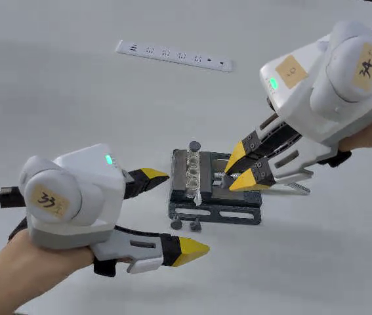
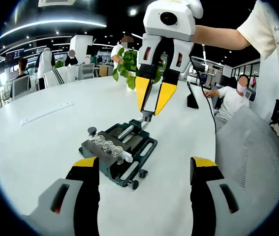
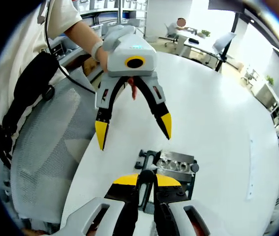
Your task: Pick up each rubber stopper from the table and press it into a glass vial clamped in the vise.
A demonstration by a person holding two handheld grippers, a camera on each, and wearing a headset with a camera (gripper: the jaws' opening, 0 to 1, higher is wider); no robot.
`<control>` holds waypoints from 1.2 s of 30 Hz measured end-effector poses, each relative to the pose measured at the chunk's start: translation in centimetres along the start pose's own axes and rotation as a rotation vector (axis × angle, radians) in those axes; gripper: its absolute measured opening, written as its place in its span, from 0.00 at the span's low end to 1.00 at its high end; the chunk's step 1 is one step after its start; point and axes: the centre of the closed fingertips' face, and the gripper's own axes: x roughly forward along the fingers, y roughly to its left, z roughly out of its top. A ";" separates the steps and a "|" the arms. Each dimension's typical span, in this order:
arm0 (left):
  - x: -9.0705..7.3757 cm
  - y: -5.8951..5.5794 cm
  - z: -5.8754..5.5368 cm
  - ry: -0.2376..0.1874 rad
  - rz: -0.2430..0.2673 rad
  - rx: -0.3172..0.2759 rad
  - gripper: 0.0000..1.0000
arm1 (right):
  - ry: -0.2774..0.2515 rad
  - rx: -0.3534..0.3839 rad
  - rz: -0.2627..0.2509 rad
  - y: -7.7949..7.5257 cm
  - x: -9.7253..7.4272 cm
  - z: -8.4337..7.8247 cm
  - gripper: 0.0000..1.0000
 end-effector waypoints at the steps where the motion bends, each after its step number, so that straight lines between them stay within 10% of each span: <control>1: 0.0 0.2 -0.1 0.001 0.003 -0.004 0.77 | 0.002 -0.002 0.001 -0.3 0.0 0.0 0.05; 13: 0.0 1.7 -0.8 0.018 0.046 -0.023 0.99 | 0.068 -0.059 0.000 -3.6 1.1 -0.8 0.05; 36: -0.4 3.4 -1.7 0.017 0.105 -0.055 0.99 | 0.130 -0.157 -0.022 -6.6 4.3 -1.4 0.05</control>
